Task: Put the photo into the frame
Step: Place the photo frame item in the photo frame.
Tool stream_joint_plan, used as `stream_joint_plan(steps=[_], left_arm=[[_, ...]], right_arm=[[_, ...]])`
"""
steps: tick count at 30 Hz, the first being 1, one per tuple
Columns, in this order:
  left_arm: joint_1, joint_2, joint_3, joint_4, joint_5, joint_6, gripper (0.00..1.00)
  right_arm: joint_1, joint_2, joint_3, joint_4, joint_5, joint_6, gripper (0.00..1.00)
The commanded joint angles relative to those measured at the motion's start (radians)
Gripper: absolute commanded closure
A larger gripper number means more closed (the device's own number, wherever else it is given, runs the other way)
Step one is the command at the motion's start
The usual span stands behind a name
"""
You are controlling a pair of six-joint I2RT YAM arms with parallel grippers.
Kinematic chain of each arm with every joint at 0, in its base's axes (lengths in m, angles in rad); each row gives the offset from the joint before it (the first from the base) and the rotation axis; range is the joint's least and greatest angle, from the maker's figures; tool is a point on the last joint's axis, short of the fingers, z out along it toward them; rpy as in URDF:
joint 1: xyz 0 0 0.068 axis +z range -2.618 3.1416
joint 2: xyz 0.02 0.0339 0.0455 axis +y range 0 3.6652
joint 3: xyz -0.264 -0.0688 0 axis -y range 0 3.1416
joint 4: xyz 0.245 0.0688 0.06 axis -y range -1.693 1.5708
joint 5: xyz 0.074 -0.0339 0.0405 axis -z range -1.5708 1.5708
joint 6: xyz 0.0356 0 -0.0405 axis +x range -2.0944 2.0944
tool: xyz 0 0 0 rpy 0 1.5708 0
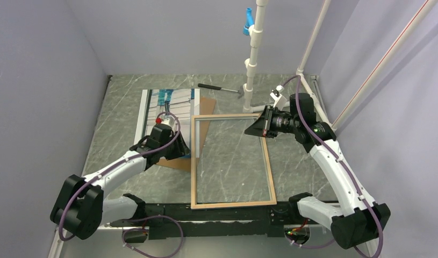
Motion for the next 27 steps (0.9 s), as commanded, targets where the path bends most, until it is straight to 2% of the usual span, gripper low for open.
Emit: stream_joint_plan(steps=[1, 8, 12, 21, 27], left_arm=[[0.003, 0.036, -0.023, 0.097, 0.05, 0.012, 0.48], [0.001, 0.094, -0.03, 0.138, 0.086, -0.009, 0.6], [-0.003, 0.117, -0.028, 0.146, 0.087, -0.011, 0.63], [-0.016, 0.177, -0.019, 0.161, 0.086, -0.015, 0.69], [-0.035, 0.205, 0.009, 0.115, 0.046, -0.006, 0.74]], right_arm=[[-0.018, 0.002, -0.015, 0.089, -0.079, 0.046, 1.0], [-0.067, 0.028, -0.074, 0.145, -0.158, 0.082, 1.0], [-0.097, 0.04, -0.11, 0.187, -0.194, 0.094, 1.0], [-0.13, 0.064, -0.143, 0.173, -0.159, 0.039, 1.0], [-0.148, 0.086, -0.166, 0.204, -0.17, 0.044, 1.0]])
